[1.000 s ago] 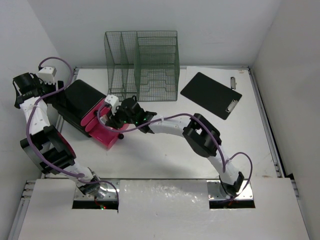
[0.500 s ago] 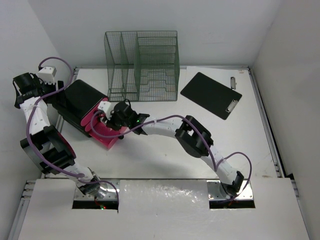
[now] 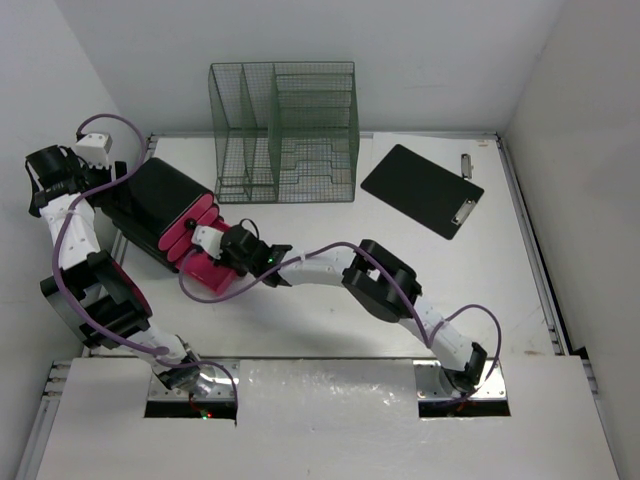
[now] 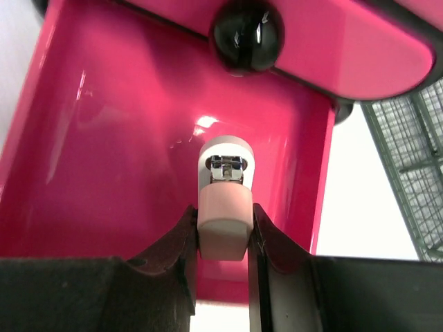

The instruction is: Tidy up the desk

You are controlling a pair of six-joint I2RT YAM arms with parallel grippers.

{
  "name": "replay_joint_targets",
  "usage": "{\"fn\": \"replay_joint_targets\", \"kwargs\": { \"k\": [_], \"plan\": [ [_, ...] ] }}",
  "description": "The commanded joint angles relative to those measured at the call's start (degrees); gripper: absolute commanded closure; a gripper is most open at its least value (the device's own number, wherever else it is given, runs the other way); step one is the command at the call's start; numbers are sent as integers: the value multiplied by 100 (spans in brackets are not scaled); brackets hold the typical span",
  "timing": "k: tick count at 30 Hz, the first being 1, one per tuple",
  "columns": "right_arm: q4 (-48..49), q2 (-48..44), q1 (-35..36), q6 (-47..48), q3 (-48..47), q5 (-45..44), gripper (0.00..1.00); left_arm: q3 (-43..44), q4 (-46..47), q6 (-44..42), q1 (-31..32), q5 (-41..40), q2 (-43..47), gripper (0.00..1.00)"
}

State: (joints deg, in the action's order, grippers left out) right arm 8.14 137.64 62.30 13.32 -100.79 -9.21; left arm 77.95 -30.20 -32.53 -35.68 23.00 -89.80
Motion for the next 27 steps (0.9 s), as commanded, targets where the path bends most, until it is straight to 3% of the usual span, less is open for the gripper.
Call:
{"fn": "replay_joint_targets", "kwargs": {
  "k": [1, 5, 9, 12, 17, 23, 27],
  "plan": [
    [442, -492, 10, 30, 367, -55, 100, -87, -276, -69, 17, -103, -143, 30],
    [601, -678, 80, 310, 579, -98, 100, -70, -276, -42, 9, -94, -134, 30],
    [128, -56, 80, 469, -218, -641, 100, -78, -285, -42, 17, -77, -143, 30],
    [-163, 358, 80, 584, -799, -862, 92, -96, -285, -78, 9, -94, -126, 30],
    [-199, 570, 80, 671, -995, -942, 77, -70, -285, -86, 9, -147, -117, 30],
    [-225, 956, 89, 978, -1302, -907, 74, -78, -276, -43, 17, -94, -117, 30],
    [-260, 923, 115, 1085, -1320, -819, 56, -26, -250, 28, 17, -68, -152, 30]
  ]
}}
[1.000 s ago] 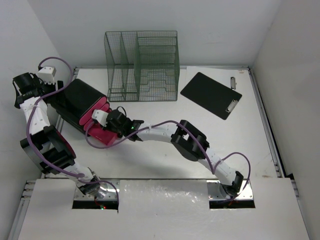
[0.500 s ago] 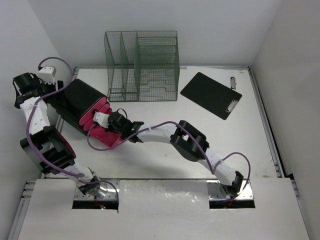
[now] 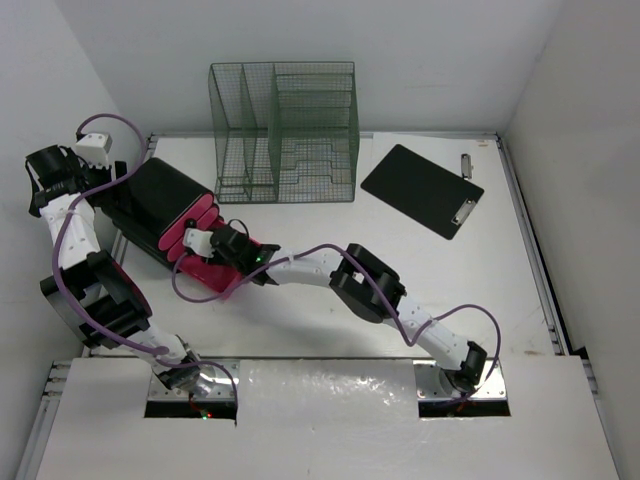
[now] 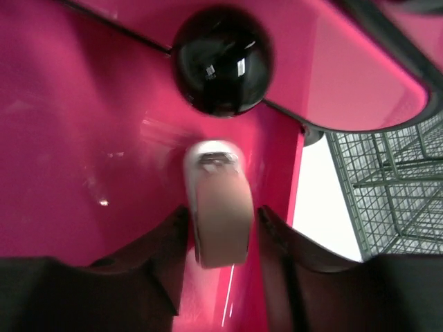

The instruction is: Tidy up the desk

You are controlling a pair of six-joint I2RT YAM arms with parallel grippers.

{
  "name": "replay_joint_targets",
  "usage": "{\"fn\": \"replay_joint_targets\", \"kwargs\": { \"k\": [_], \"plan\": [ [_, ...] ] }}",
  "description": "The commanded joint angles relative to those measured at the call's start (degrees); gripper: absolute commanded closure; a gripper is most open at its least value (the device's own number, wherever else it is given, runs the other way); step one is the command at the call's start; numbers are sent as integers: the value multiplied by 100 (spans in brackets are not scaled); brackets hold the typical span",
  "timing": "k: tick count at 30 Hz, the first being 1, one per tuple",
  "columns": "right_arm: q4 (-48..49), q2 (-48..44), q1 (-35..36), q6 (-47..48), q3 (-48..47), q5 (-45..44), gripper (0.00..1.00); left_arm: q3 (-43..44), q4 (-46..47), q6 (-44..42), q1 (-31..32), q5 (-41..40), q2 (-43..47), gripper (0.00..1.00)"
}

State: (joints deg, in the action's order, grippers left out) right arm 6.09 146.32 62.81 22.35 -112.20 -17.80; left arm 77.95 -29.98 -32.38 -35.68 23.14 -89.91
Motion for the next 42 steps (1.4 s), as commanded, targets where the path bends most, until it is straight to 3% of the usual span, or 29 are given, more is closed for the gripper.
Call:
{"fn": "replay_joint_targets", "kwargs": {
  "k": [1, 6, 9, 20, 30, 37, 42],
  "plan": [
    [-55, 20, 74, 165, -144, 101, 54, -8, -281, 21, 9, -72, -158, 30],
    [24, -472, 223, 33, 312, 679, 40, 18, -289, -5, 17, -55, -176, 30],
    [33, -648, 302, -81, 506, 1049, 40, 1, -289, -23, 17, -72, -194, 30],
    [-310, -912, 109, -1074, 453, 2667, 54, -17, -263, -58, 17, -108, -159, 30],
    [393, -1965, -84, -2023, 1253, 2406, 51, -17, -263, -58, 9, -90, -159, 30],
    [525, -2888, -137, -2901, 2769, 1588, 50, 228, -289, 12, 17, -20, -281, 30],
    [727, -3232, -172, -3157, 3704, 1596, 42, 370, -342, 83, 17, 24, -527, 30]
  ]
}}
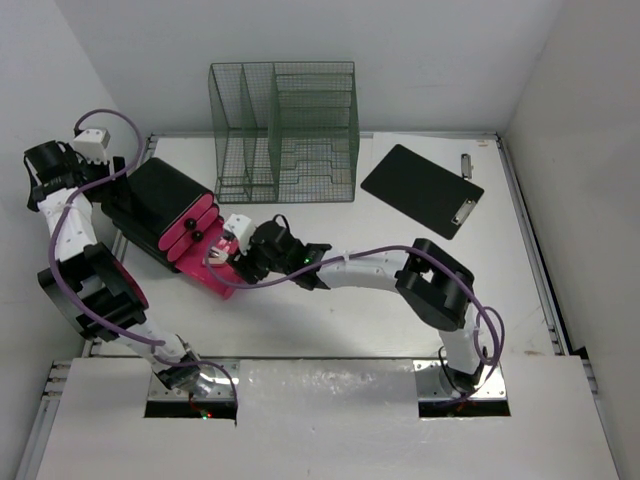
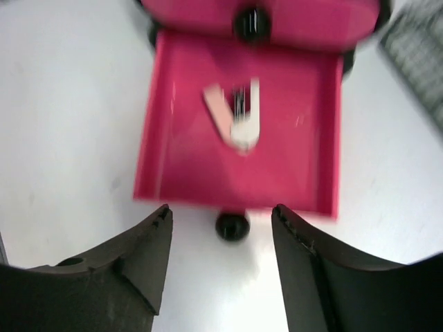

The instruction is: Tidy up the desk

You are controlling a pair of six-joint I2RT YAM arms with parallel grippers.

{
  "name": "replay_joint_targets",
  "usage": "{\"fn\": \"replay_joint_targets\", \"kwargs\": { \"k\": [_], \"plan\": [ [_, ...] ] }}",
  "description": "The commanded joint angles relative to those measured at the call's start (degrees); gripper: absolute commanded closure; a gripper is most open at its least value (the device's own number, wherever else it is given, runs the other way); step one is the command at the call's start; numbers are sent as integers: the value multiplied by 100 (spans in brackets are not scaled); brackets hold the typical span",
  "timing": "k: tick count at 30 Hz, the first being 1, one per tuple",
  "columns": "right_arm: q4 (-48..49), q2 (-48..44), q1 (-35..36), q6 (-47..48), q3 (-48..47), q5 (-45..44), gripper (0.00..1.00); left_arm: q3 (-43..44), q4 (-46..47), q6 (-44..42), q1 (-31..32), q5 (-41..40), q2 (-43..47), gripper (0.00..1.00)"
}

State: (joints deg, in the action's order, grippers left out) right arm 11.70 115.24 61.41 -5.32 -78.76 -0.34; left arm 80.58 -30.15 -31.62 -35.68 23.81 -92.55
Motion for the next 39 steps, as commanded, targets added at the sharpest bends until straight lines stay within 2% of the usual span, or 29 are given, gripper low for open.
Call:
{"fn": "replay_joint_targets", "kwargs": {
  "k": [1, 9, 14, 18, 20, 26, 33, 39],
  "plan": [
    [192, -151, -58, -504, 527, -142, 42, 134, -333, 24, 9, -26, -298, 30],
    [832, 121, -331, -1040, 1082, 16, 48, 143, -377, -20, 9, -131, -421, 30],
    [1009, 718, -349, -1094, 652, 183, 51, 72, -342, -73, 9, -166, -439, 30],
    [1246, 1114, -349, -1304, 362, 297, 59, 81, -351, -90, 9, -158, -430, 30],
    [1369, 1158, -349, -1366, 318, 402, 59, 46, -342, -108, 17, -158, -413, 30],
    [2274, 1325, -349, -1664, 239, 403, 65, -156, -193, -152, 9, -184, -272, 30],
    [2661, 2230, -401, -2148, -1088, 280, 65, -165, -254, -170, 9, -166, -316, 30],
    [2960, 2854, -454, -2447, -1984, -194, 65, -165, -281, -205, 17, -131, -307, 30]
  ]
}}
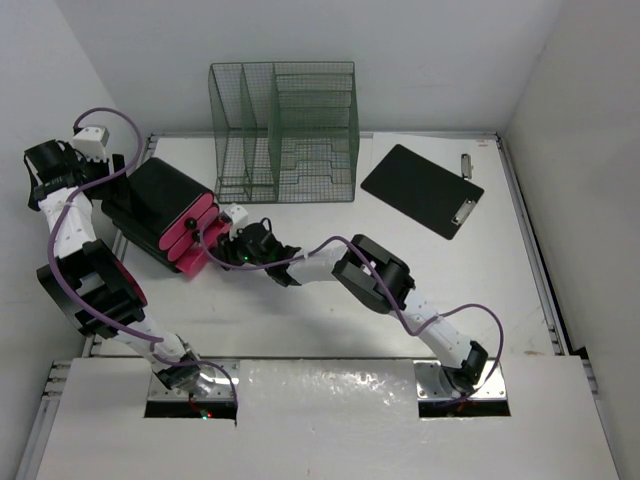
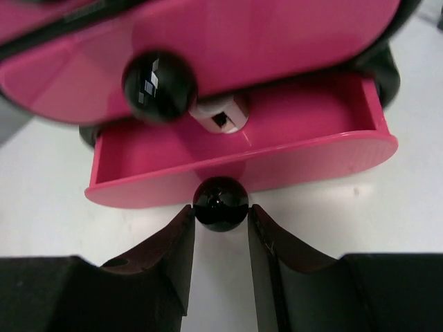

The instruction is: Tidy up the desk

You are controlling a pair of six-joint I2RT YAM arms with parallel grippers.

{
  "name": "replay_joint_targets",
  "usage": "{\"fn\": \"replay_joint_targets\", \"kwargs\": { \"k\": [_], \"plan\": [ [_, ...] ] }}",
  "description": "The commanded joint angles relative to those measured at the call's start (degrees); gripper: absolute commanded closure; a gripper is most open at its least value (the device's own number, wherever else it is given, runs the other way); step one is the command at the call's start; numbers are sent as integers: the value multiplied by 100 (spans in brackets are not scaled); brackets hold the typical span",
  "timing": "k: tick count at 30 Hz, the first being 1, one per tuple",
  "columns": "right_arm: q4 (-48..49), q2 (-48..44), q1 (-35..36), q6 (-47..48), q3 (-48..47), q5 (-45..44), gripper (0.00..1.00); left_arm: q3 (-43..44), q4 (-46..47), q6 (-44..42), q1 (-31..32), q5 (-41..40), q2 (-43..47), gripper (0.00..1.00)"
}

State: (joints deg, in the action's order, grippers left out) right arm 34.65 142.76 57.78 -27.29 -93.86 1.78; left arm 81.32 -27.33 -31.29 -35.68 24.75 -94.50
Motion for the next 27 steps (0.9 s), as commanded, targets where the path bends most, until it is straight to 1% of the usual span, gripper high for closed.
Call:
{"fn": "replay_joint_targets", "kwargs": {
  "k": [1, 6, 12, 15, 18, 20, 22, 27],
  "plan": [
    [726, 251, -91, -312, -658, -424, 65, -248, -563, -246, 9, -225, -113, 30],
    [788, 577, -91, -444, -1046, -723, 66, -274, -563, -264, 9, -217, -86, 30],
    [1026, 718, -91, -339, -1169, -1056, 68, -283, -580, -299, 17, -234, -77, 30],
    [1061, 745, -100, -268, -1283, -1075, 68, -266, -607, -290, 17, -234, -77, 30],
    [1166, 456, -100, -268, -907, -1048, 69, -274, -615, -334, 9, -260, -42, 30],
    [1429, 184, -91, -268, -302, -961, 68, -257, -598, -317, 9, -304, -34, 30],
    [1622, -1, -91, -286, -28, -917, 68, -231, -598, -290, 9, -313, -42, 30],
    [1843, -634, -91, -190, 937, -881, 63, -143, -633, -246, 17, -322, -51, 30]
  ]
}}
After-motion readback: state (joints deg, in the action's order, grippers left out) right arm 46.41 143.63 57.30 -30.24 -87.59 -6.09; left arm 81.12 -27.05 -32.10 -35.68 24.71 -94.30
